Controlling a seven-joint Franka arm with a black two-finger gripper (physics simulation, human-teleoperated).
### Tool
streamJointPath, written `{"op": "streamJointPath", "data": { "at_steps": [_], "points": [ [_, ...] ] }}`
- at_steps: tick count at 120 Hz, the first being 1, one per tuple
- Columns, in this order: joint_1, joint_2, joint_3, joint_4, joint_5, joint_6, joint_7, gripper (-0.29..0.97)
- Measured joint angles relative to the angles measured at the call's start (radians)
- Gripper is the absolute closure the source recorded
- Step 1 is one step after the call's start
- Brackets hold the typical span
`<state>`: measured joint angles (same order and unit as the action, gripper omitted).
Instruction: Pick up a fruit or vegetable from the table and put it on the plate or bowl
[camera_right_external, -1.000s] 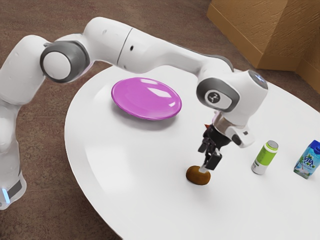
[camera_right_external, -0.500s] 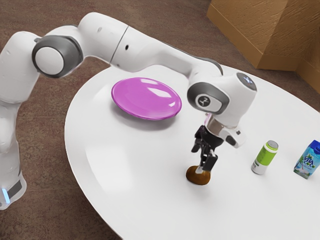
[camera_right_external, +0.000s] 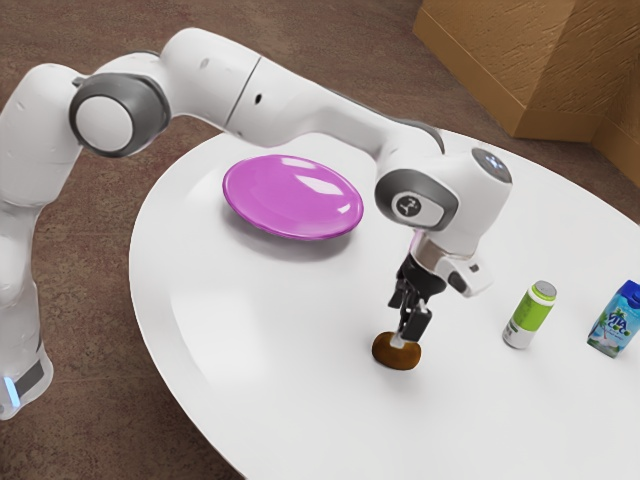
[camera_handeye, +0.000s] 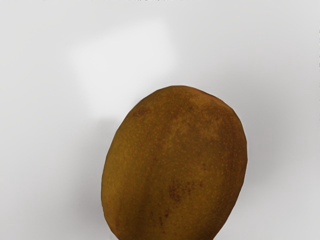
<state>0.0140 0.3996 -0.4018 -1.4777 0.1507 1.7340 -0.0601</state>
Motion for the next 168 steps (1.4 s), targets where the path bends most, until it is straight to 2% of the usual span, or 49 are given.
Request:
{"op": "streamJointPath", "data": {
  "at_steps": [86, 90, 102, 108, 152, 168],
  "points": [
    [0.000, 0.089, 0.000, 0.000, 0.001, 0.060, 0.188, 0.00],
    [0.000, 0.091, 0.000, 0.000, 0.001, 0.061, 0.192, 0.03],
    [0.000, 0.094, 0.000, 0.000, 0.001, 0.063, 0.202, 0.24],
    [0.000, 0.095, 0.000, 0.000, 0.002, 0.064, 0.204, 0.29],
    [-0.002, 0.072, -0.003, 0.029, 0.018, 0.057, 0.208, 0.38],
    [-0.008, 0.033, -0.007, 0.134, 0.046, -0.001, 0.204, 0.35]
  ]
}}
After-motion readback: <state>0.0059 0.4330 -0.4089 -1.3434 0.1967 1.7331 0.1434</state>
